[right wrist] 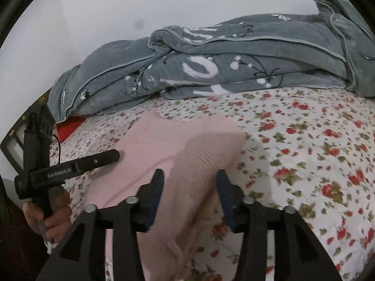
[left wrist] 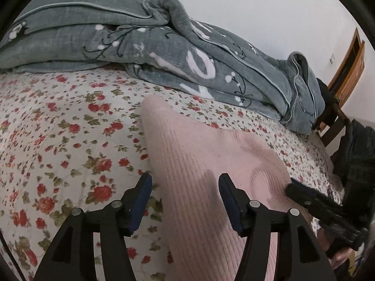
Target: Fold small clothes
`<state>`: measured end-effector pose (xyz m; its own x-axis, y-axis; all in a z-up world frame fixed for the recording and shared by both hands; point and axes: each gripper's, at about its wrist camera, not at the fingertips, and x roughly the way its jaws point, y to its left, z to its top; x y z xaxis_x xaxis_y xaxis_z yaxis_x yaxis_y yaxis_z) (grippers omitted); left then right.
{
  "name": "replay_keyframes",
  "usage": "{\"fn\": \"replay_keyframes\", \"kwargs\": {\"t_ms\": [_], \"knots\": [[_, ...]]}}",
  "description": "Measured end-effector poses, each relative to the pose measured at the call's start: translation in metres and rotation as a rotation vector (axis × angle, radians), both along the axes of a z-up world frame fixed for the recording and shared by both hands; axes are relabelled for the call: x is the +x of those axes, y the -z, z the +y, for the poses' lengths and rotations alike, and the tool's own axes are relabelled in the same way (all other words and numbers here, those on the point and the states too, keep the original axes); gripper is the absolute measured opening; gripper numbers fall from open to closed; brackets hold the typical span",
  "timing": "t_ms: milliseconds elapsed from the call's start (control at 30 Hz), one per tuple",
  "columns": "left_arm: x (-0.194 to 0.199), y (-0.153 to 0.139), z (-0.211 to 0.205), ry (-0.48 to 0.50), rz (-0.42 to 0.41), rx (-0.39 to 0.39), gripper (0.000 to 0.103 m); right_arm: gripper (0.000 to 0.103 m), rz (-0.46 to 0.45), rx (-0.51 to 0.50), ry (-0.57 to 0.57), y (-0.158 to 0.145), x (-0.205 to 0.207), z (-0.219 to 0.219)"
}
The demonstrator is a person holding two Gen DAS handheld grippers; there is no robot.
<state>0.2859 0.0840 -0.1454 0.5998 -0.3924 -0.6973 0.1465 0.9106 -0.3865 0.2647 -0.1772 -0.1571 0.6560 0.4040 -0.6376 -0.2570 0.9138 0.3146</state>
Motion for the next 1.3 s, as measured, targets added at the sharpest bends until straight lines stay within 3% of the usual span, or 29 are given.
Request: {"fn": "replay_keyframes", "kwargs": {"t_ms": [33, 67, 167, 300, 467, 600, 733, 833, 933, 1033, 1100, 1167, 1300], "knots": [[-0.002, -0.001, 0.003, -0.003, 0.001, -0.004, 0.057, 0.043, 0.020, -0.001, 0.009, 0.003, 0.005, 0.003], [-0.004, -0.002, 0.005, -0.005, 0.002, -0.003, 0.057, 0.021, 0.046, -0.012, 0.024, 0.009, 0.011, 0.005], [-0.015, -0.005, 0.013, -0.012, -0.005, 0.016, 0.057, 0.014, 0.008, -0.011, 0.008, 0.009, 0.006, 0.008], [-0.022, -0.006, 0.016, -0.006, -0.004, 0.022, 0.059, 0.013, -0.074, 0.181, 0.026, -0.002, -0.019, -0.021], [-0.025, -0.004, 0.008, 0.007, 0.011, 0.033, 0.059, 0.016, 0.041, 0.092, 0.071, 0.029, -0.010, -0.020], [-0.040, -0.004, 0.002, 0.030, 0.009, 0.032, 0.061, 0.024, 0.011, -0.003, 0.053, 0.009, -0.018, -0.014], [-0.059, 0.001, -0.010, 0.063, 0.010, 0.053, 0.063, 0.027, -0.049, -0.008, 0.029, -0.003, -0.041, -0.010], [-0.073, 0.010, -0.023, 0.086, 0.019, 0.099, 0.064, 0.026, -0.078, -0.054, -0.014, 0.004, -0.059, 0.000], [-0.079, 0.012, -0.033, 0.099, 0.021, 0.163, 0.064, 0.022, -0.021, -0.148, -0.011, 0.024, -0.057, 0.006], [-0.079, -0.003, -0.031, 0.096, -0.028, 0.174, 0.063, 0.022, -0.025, -0.111, -0.021, 0.019, -0.059, -0.002], [-0.069, -0.015, -0.030, 0.092, -0.059, 0.178, 0.063, 0.025, -0.074, -0.089, -0.030, 0.004, -0.062, -0.008], [-0.053, -0.020, -0.030, 0.103, -0.060, 0.170, 0.063, 0.030, -0.124, -0.082, -0.023, -0.010, -0.056, -0.010], [-0.020, -0.026, -0.036, 0.111, -0.061, 0.139, 0.063, 0.032, -0.125, -0.066, -0.037, -0.018, -0.025, -0.005]]}}
